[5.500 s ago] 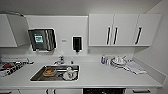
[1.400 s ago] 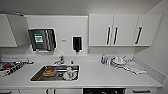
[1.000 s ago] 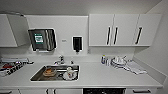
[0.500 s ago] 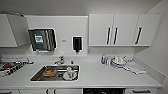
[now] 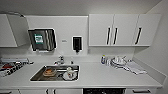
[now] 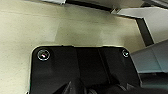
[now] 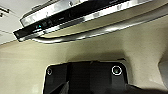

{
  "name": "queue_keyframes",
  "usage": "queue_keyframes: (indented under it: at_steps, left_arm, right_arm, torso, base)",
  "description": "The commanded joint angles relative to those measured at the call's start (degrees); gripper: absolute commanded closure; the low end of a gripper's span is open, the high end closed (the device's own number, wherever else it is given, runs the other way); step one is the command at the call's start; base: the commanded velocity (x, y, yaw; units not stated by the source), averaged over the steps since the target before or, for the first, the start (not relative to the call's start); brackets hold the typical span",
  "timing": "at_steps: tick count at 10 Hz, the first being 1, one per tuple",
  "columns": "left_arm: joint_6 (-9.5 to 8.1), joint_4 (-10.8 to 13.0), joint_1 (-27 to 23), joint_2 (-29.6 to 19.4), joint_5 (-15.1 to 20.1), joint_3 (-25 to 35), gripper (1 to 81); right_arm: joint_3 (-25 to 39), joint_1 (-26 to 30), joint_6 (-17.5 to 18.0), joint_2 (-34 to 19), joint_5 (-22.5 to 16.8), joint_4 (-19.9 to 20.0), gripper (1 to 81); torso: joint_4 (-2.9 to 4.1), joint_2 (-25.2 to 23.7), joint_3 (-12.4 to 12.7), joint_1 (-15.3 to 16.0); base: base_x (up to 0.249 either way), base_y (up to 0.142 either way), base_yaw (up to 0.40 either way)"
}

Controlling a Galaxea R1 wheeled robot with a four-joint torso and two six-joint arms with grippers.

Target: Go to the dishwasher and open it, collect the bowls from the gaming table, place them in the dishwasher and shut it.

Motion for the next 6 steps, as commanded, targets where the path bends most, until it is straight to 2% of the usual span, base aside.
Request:
queue_keyframes:
  at_steps: [1,4,6]
  left_arm:
    - [0.00,-2.2,-3.2,1.0,2.1,-2.4,1.0]
    - [0.08,-2.2,-3.1,1.4,2.1,-2.9,1.0]
    - [0.17,-2.1,-3.2,1.3,2.2,-2.9,1.0]
  right_arm:
    - [-5.9,0.3,-0.3,3.7,3.4,-1.6,1.0]
    - [-11.5,-2.3,-0.5,7.3,3.4,-1.9,1.0]
    - [-17.5,-3.8,-0.6,11.1,3.5,-2.7,1.0]
  torso:
    - [0.00,0.0,0.0,0.0]
    - [0.00,0.0,0.0,0.0]
    - [0.00,0.0,0.0,0.0]
  base:
    - [0.000,0.000,0.000]
    - [0.000,0.000,0.000]
    - [0.000,0.000,0.000]
